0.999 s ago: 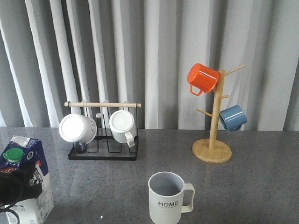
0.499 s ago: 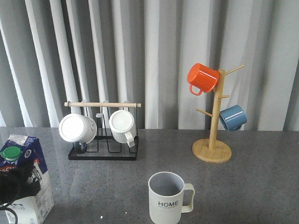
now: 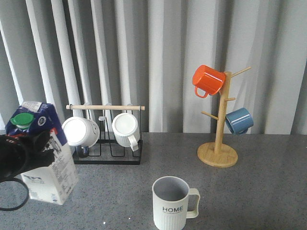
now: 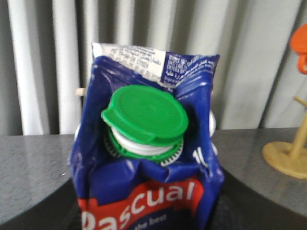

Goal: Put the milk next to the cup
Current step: 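Carry the milk carton with the left gripper toward the mug, then lower the milk carton onto the table beside the mug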

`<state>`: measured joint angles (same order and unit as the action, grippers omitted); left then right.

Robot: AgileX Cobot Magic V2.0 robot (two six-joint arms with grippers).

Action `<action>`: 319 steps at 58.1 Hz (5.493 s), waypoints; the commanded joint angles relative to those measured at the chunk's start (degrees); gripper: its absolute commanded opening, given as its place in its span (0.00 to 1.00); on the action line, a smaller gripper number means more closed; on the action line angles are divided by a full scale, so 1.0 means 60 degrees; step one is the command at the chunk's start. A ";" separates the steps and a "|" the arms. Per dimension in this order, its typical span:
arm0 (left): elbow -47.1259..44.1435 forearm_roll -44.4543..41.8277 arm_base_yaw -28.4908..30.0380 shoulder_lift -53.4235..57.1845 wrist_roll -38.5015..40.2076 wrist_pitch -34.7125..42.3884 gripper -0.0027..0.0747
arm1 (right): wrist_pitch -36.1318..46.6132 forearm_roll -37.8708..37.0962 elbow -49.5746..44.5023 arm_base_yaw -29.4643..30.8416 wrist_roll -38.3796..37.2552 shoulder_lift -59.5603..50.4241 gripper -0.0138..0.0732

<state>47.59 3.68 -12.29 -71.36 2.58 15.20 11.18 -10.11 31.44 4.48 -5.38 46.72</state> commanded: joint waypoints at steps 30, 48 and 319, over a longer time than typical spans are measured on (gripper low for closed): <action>0.1296 0.6520 -0.3132 -0.1911 -0.5518 0.3104 0.24 | 0.0689 -0.0035 0.0295 0.0059 0.0033 -0.0094 0.15; 0.2484 0.9370 -0.4693 -0.3110 -0.8770 0.4534 0.24 | 0.0689 -0.0035 0.0295 0.0059 0.0033 -0.0094 0.15; 0.3066 1.0865 -0.6053 -0.3443 -0.9804 0.5159 0.95 | 0.0685 -0.0035 0.0295 0.0059 0.0033 -0.0094 0.15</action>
<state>64.73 74.02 -48.28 -97.14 -56.18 44.10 11.18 -10.16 31.44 4.48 -5.38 46.72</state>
